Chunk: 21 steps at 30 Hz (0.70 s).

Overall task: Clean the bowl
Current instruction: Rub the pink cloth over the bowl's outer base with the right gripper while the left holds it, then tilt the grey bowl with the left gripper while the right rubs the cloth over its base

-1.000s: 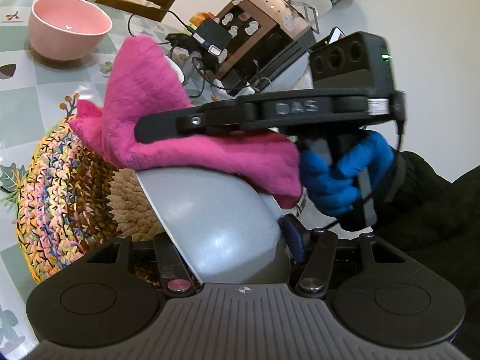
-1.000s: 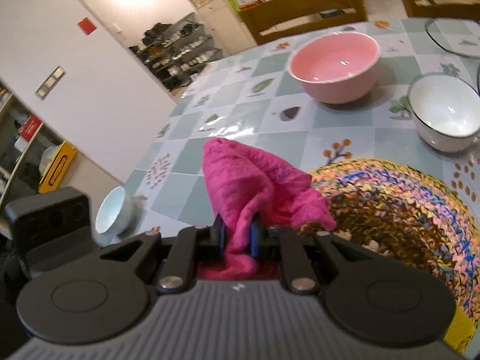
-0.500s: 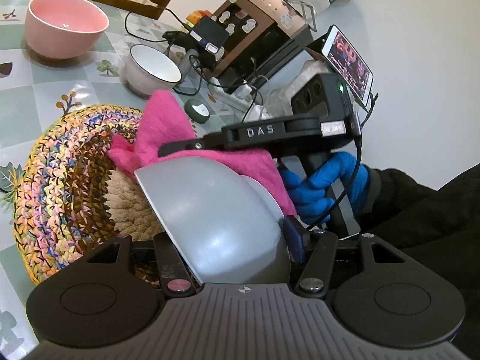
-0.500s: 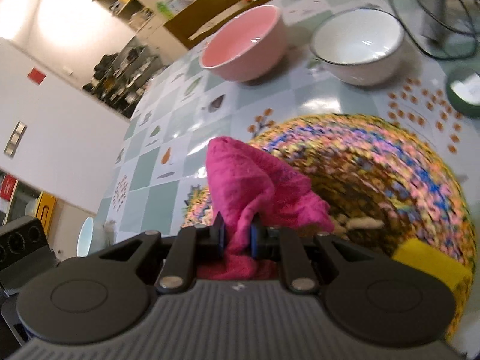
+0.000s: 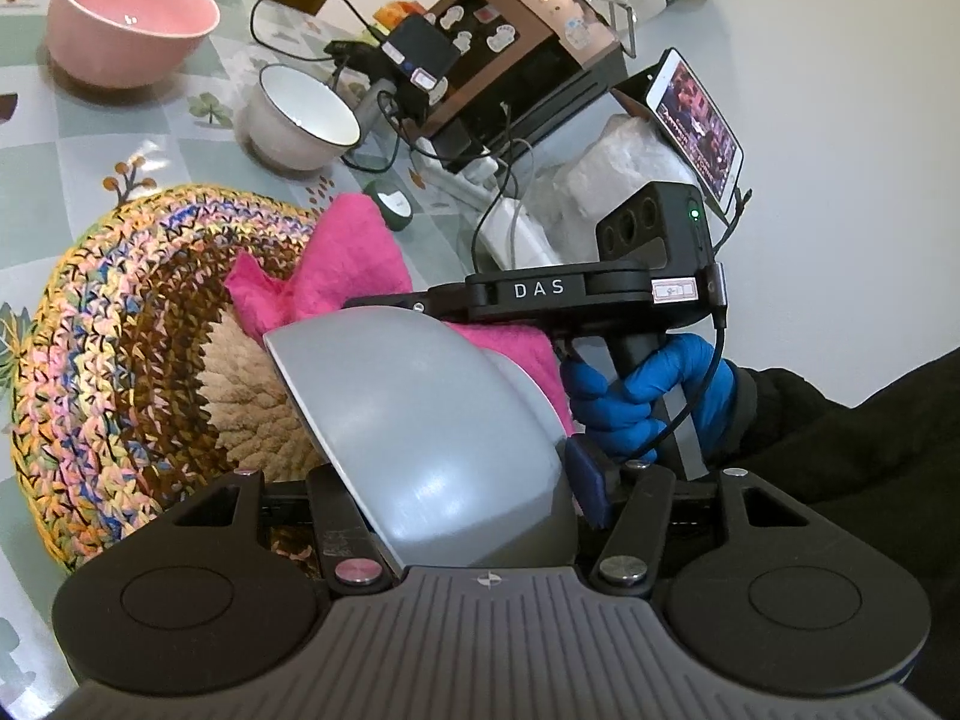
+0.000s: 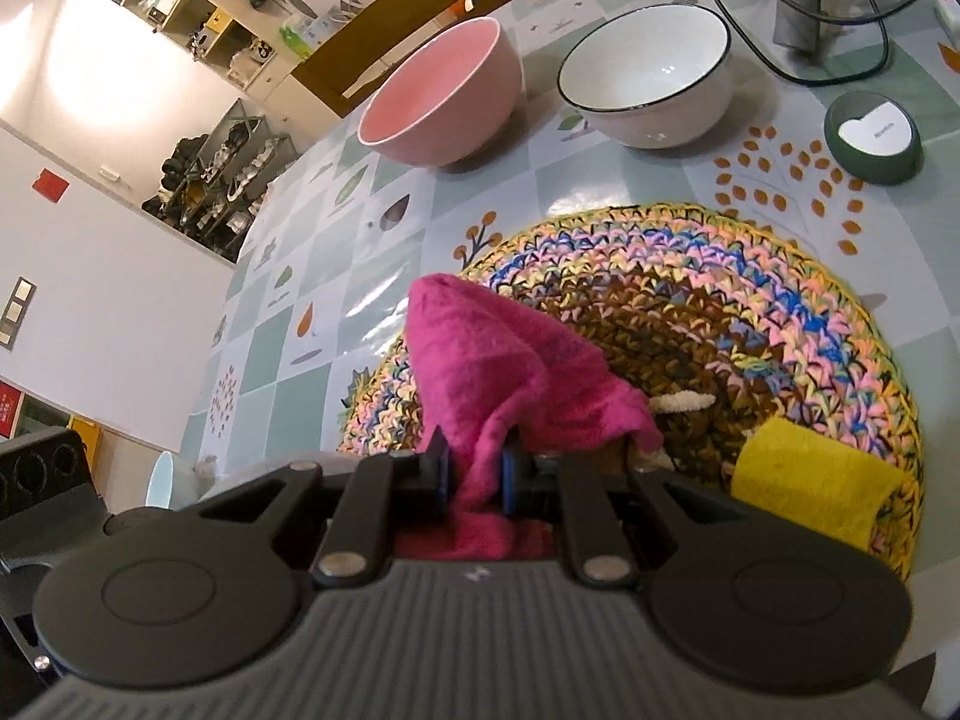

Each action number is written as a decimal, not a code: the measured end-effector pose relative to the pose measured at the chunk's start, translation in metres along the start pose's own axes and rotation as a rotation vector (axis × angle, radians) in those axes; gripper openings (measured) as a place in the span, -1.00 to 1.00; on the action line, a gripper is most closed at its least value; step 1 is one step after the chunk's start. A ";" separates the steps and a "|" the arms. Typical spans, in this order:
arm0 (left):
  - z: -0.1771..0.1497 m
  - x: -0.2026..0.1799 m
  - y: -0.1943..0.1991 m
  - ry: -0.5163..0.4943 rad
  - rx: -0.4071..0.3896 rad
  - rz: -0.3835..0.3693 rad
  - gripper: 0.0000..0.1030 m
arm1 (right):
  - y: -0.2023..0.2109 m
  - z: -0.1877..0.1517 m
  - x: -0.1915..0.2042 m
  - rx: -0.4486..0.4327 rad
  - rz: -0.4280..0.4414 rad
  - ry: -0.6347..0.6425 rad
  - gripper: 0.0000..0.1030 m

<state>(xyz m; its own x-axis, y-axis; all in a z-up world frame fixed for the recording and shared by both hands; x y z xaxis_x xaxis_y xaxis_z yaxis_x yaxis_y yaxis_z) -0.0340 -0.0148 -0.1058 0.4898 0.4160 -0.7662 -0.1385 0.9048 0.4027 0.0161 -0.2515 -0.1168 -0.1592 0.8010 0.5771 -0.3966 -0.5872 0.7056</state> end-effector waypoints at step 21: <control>0.018 0.017 -0.007 0.173 0.020 -0.075 0.13 | 0.007 0.006 -0.001 -0.014 0.012 0.027 -0.69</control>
<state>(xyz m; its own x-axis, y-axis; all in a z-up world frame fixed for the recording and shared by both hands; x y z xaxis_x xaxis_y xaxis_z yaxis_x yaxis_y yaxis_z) -0.0095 -0.0156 -0.1127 0.3429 0.3583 -0.8683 -0.0894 0.9326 0.3496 0.0192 -0.2573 -0.1102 -0.1886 0.7969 0.5739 -0.4074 -0.5952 0.6926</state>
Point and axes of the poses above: each gripper's, at about its wrist camera, not at the fingertips, and y roughly against the way its jaws point, x to its left, z to its top, the point moved 8 cm from there along -y, roughly the way its jaws point, and after that the axes turned 3 degrees about -z, right-handed, at the moved point
